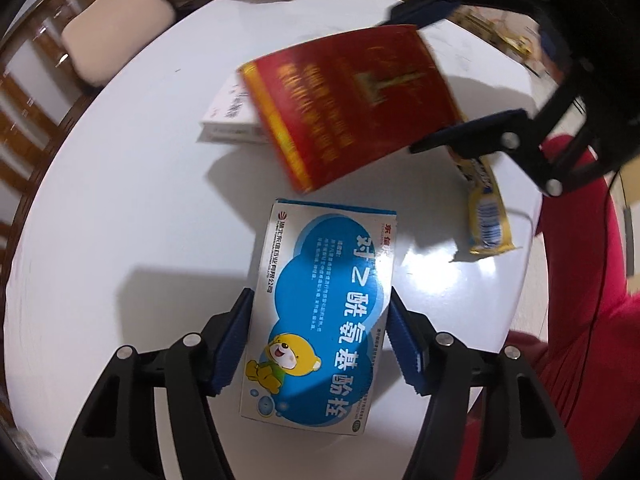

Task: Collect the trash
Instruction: 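Grasp the blue-white medicine box with the left tool while the right tool grasps the red box, then carry the blue-white box and red box down toward the white bag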

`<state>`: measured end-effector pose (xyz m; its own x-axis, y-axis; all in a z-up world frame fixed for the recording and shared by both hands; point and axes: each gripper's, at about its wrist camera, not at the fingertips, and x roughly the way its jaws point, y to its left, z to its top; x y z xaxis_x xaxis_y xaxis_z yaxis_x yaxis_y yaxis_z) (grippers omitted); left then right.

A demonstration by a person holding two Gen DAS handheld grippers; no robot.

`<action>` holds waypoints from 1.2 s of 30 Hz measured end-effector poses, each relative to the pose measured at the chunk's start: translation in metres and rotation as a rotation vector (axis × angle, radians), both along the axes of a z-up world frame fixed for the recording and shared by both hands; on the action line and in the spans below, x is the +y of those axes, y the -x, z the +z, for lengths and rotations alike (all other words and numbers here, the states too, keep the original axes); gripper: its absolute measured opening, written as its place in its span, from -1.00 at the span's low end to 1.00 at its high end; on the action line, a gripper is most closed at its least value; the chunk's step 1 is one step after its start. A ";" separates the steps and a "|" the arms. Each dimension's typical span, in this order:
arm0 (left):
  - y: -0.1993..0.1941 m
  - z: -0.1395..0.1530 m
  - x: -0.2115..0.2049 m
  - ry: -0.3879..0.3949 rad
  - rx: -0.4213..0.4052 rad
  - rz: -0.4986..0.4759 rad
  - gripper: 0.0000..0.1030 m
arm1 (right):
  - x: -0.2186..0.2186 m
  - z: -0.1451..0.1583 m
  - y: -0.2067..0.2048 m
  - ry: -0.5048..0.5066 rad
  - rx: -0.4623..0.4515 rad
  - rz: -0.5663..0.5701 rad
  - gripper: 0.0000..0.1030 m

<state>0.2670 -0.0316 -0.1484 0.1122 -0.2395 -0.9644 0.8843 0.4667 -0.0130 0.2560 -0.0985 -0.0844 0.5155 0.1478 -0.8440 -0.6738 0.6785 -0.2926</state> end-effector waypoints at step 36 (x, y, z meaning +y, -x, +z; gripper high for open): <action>0.102 0.108 0.033 0.176 -0.227 0.210 0.21 | -0.016 0.110 0.121 -0.148 -0.156 -0.288 0.15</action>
